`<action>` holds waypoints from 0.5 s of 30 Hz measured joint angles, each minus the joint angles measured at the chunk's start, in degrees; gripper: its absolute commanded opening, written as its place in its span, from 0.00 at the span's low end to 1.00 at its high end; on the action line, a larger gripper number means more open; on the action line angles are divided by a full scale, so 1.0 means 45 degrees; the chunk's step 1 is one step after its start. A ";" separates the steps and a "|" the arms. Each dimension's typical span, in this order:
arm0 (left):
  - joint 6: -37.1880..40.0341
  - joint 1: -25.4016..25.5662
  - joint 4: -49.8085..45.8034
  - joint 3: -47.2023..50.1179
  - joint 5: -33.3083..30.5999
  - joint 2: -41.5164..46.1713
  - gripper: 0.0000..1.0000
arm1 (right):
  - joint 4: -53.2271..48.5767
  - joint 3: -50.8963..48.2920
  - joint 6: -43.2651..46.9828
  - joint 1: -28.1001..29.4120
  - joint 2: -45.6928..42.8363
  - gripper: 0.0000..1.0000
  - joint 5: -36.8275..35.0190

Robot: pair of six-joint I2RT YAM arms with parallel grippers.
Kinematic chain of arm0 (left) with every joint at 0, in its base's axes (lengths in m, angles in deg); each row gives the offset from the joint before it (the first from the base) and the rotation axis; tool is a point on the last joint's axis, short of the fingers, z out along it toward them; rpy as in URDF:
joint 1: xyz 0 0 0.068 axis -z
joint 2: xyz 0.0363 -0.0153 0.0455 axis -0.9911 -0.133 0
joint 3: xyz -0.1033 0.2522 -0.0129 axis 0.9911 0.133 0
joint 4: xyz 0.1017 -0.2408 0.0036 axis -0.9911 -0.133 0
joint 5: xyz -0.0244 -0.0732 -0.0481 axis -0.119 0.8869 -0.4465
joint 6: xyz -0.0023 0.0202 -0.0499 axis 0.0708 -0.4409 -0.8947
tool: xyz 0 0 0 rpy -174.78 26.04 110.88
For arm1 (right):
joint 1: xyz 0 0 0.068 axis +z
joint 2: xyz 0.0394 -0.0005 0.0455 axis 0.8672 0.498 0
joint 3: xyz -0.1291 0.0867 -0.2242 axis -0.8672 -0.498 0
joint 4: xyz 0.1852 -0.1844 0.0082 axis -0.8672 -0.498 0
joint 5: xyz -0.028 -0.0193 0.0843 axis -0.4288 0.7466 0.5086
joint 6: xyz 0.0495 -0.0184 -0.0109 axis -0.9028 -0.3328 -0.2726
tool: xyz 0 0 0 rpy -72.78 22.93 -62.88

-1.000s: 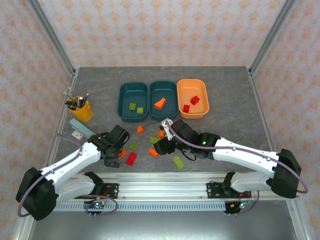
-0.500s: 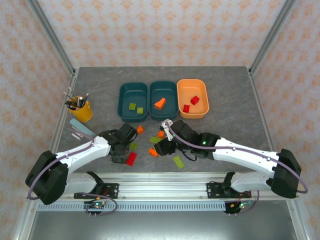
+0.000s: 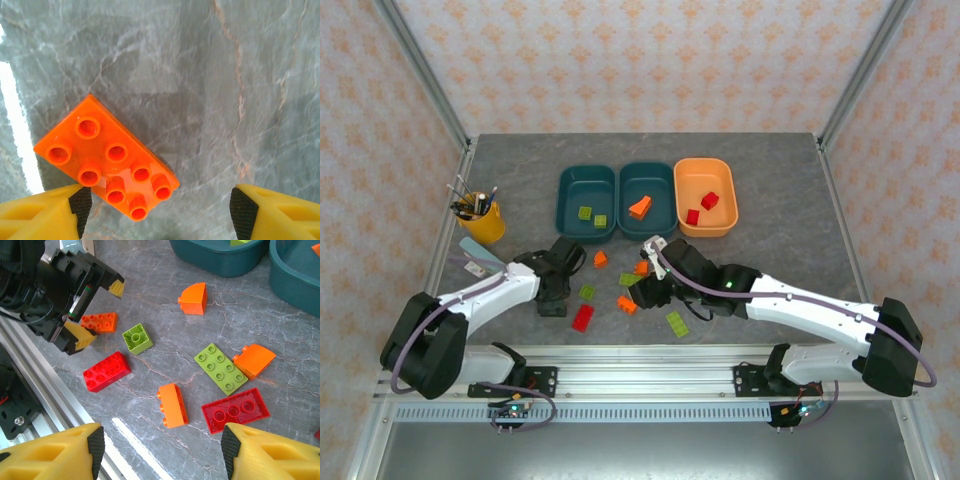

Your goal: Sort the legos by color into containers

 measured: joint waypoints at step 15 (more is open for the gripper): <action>0.0000 -0.1972 -0.1389 -0.1064 0.0243 -0.1287 0.70 | 0.0000 0.0029 -0.0034 0.0000 0.0107 0.65 -0.0102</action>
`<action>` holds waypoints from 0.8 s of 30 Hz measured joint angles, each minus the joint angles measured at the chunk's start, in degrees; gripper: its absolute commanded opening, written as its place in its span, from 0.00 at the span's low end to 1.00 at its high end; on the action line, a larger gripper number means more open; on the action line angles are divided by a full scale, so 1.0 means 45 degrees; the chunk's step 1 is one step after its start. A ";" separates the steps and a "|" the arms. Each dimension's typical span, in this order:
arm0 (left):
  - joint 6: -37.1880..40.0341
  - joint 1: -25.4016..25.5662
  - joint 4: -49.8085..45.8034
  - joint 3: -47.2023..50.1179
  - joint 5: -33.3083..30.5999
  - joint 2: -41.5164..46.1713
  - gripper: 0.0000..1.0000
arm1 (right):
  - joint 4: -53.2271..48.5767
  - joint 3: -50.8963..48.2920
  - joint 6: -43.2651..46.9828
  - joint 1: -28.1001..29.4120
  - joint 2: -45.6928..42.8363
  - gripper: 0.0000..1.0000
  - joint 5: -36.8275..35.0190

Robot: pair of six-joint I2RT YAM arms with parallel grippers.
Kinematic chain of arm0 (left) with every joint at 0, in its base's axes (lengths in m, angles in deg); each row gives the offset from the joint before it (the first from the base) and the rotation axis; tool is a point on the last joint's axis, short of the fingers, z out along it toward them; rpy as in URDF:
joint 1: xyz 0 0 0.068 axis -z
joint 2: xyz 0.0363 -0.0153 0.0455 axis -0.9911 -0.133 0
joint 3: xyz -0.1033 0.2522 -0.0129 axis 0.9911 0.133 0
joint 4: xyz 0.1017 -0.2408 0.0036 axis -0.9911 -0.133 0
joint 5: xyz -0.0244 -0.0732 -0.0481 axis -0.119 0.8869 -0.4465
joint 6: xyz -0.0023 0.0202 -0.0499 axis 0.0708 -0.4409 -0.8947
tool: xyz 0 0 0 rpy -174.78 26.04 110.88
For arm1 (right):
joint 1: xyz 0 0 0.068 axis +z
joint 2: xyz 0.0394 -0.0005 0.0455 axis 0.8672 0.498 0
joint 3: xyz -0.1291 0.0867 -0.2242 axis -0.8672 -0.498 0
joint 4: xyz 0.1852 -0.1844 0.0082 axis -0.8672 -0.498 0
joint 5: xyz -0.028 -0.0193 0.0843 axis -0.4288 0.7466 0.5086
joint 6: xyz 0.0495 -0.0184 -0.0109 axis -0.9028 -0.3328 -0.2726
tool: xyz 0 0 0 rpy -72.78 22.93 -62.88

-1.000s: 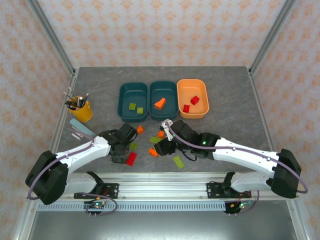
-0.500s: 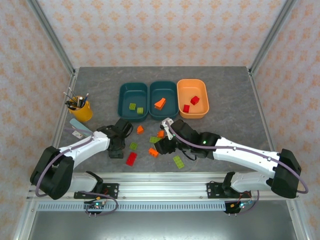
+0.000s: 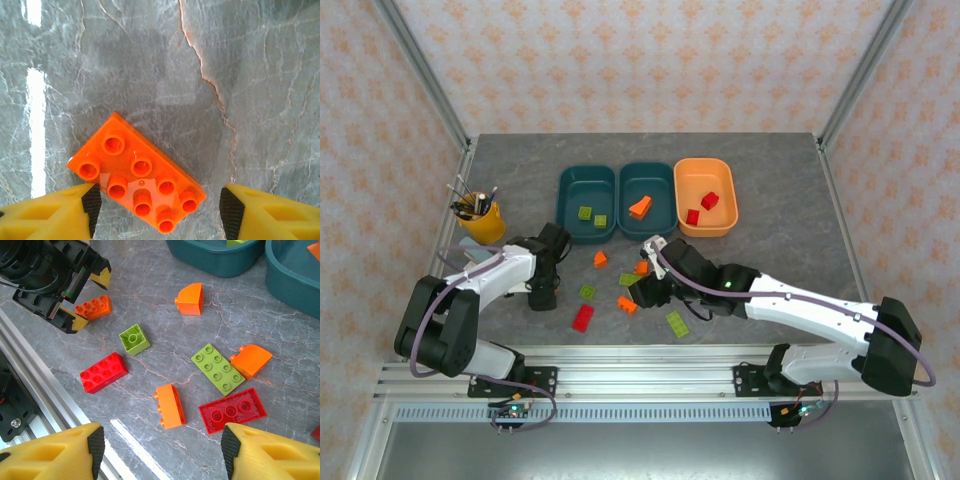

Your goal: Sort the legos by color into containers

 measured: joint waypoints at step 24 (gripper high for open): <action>-0.0005 -0.0840 -0.0806 -0.0699 0.0325 -0.1583 0.52 | -0.0335 0.0058 -0.0097 0.0000 0.0097 0.65 -0.0015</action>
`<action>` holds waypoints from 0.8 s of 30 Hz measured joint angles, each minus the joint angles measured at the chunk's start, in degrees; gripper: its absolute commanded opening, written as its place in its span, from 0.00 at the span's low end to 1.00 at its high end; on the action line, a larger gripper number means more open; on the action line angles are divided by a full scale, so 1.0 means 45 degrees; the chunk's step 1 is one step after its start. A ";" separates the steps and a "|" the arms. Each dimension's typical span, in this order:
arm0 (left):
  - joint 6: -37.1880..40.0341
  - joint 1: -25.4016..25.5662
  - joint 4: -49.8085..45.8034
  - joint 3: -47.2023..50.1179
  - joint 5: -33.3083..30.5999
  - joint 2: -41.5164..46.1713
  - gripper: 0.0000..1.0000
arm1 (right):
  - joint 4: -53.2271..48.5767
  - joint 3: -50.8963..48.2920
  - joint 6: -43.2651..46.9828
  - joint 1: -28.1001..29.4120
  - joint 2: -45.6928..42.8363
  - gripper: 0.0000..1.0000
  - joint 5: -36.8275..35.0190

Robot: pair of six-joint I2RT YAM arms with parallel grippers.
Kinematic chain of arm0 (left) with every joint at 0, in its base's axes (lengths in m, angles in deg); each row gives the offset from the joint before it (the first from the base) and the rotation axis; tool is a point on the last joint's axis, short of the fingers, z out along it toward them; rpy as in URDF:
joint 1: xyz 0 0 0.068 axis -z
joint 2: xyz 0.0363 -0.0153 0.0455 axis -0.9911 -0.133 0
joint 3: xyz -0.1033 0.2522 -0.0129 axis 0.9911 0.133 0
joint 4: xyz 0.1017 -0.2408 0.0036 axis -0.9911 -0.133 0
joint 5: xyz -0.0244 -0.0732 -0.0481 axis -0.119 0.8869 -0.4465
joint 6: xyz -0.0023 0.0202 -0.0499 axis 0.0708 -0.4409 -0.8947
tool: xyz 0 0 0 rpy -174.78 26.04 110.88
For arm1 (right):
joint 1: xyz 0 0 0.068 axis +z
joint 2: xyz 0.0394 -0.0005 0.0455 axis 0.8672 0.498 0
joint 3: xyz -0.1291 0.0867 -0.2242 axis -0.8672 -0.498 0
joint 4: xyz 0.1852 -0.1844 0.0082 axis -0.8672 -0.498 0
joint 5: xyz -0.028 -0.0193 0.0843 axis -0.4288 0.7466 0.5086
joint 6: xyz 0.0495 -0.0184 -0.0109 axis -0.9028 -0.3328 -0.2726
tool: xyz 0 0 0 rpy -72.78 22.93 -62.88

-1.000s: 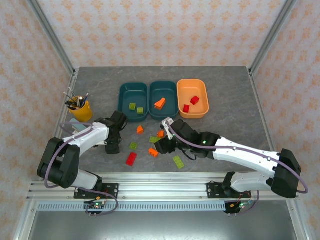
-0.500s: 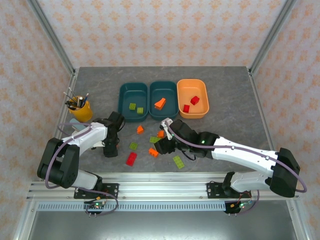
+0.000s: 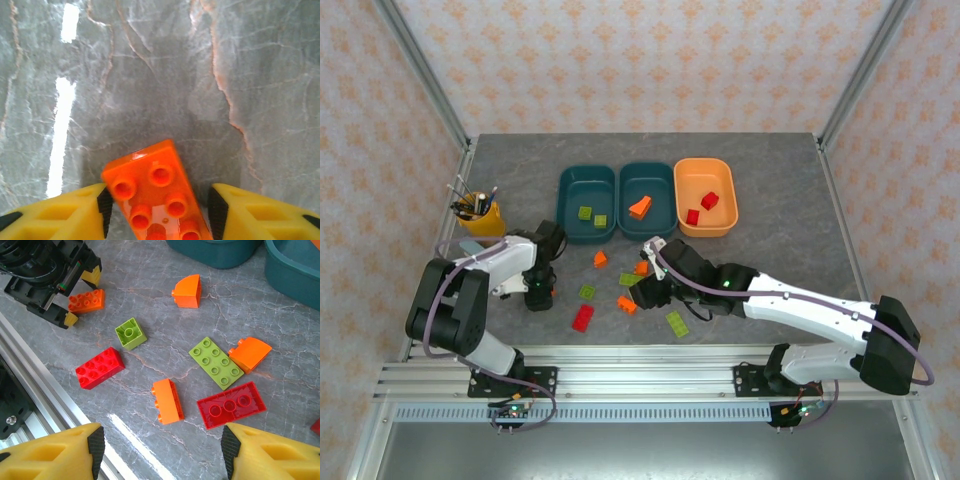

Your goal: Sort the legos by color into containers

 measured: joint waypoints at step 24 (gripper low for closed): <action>0.3259 -0.0078 0.0282 -0.0160 -0.0996 -0.0024 0.25 | 0.0165 0.0073 -0.0335 0.0000 -0.0291 0.65 -0.0957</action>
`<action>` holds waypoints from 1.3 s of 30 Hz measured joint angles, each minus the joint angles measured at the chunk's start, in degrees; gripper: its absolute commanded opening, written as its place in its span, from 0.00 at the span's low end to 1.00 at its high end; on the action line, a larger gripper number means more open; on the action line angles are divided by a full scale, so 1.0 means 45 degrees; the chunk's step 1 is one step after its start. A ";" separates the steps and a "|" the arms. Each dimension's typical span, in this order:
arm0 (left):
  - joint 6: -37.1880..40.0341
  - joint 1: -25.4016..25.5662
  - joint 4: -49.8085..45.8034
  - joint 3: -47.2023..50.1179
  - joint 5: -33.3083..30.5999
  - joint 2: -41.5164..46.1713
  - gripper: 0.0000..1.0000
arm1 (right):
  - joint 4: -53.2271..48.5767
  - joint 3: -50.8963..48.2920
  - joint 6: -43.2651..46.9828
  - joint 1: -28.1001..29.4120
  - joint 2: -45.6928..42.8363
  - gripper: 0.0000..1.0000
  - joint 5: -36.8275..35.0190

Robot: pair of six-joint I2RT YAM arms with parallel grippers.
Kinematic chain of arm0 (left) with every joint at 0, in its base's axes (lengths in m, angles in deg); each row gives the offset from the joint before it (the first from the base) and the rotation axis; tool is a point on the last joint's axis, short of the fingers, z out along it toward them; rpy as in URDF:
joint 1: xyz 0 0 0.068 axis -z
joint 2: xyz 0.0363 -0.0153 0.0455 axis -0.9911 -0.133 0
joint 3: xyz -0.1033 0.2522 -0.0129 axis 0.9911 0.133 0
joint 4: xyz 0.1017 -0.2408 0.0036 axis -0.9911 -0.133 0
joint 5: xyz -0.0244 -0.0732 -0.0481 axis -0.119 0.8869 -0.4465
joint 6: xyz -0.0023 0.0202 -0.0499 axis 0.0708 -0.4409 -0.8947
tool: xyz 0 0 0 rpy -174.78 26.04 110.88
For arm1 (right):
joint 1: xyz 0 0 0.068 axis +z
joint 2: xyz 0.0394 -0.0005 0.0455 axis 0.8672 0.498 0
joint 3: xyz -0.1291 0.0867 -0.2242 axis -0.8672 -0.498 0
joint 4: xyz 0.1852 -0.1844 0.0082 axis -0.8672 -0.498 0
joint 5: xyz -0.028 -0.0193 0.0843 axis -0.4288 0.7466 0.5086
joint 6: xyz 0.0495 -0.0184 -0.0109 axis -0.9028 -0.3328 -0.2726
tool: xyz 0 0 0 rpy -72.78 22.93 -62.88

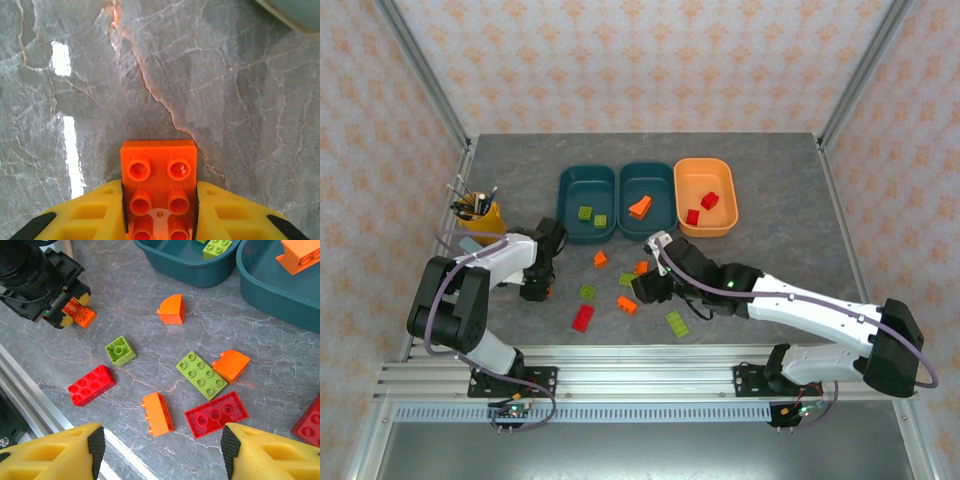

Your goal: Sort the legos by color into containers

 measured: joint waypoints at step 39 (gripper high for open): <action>1.1774 0.4541 -0.2433 -1.3828 0.0248 -0.5790 0.22 | -0.0690 0.2477 -0.3264 -0.5678 0.0597 0.72 -0.1015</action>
